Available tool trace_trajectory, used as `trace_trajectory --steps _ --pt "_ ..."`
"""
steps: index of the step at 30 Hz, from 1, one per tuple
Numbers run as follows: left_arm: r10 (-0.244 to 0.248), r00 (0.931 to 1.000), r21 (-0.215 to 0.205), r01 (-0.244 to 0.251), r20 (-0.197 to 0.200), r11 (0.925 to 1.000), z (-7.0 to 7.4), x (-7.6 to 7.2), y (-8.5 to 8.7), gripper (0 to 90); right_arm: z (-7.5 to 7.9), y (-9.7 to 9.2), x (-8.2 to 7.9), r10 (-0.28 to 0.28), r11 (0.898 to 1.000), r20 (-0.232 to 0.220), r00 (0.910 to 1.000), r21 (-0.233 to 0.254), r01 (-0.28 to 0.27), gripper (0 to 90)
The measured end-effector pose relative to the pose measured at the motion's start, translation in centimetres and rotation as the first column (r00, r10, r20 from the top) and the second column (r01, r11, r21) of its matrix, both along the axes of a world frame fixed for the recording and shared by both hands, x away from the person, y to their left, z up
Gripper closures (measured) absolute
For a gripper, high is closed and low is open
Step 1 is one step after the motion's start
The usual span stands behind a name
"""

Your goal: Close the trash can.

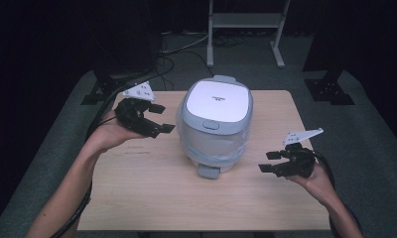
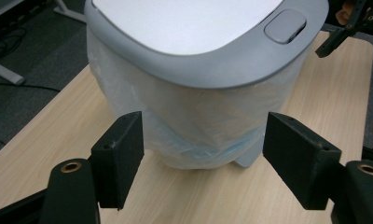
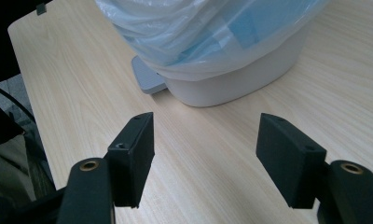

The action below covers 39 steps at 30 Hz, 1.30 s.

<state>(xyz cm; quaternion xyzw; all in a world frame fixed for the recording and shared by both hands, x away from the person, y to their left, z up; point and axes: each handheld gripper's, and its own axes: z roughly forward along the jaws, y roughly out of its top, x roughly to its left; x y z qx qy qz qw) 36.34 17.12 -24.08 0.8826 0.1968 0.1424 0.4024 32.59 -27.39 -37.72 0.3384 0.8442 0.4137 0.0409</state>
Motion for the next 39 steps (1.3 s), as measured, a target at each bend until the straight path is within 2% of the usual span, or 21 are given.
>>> trace_trajectory --steps 12,27,35,39 --pt "0.012 0.9993 -0.010 -0.012 -0.035 0.9999 -3.1 -0.4 1.0 25.8 0.1 -0.2 -0.2 -0.012 1.000 0.001 0.9999 0.002 0.012 35.7" --pt "0.040 0.9988 -0.015 -0.040 -0.028 0.9991 -5.5 -1.1 2.2 23.2 0.3 -0.6 -0.2 -0.021 1.000 0.007 0.9998 0.002 0.021 36.0" --pt "0.055 0.9976 -0.008 -0.055 -0.042 0.9984 -6.8 -1.7 2.8 21.4 0.4 -0.8 -0.4 -0.028 1.000 0.006 0.9996 0.001 0.028 36.0" --pt "0.063 0.9965 -0.019 -0.064 -0.055 0.9978 -7.7 -1.7 3.1 21.3 0.3 -1.1 -0.4 -0.030 1.000 0.008 0.9995 -0.001 0.030 36.0"
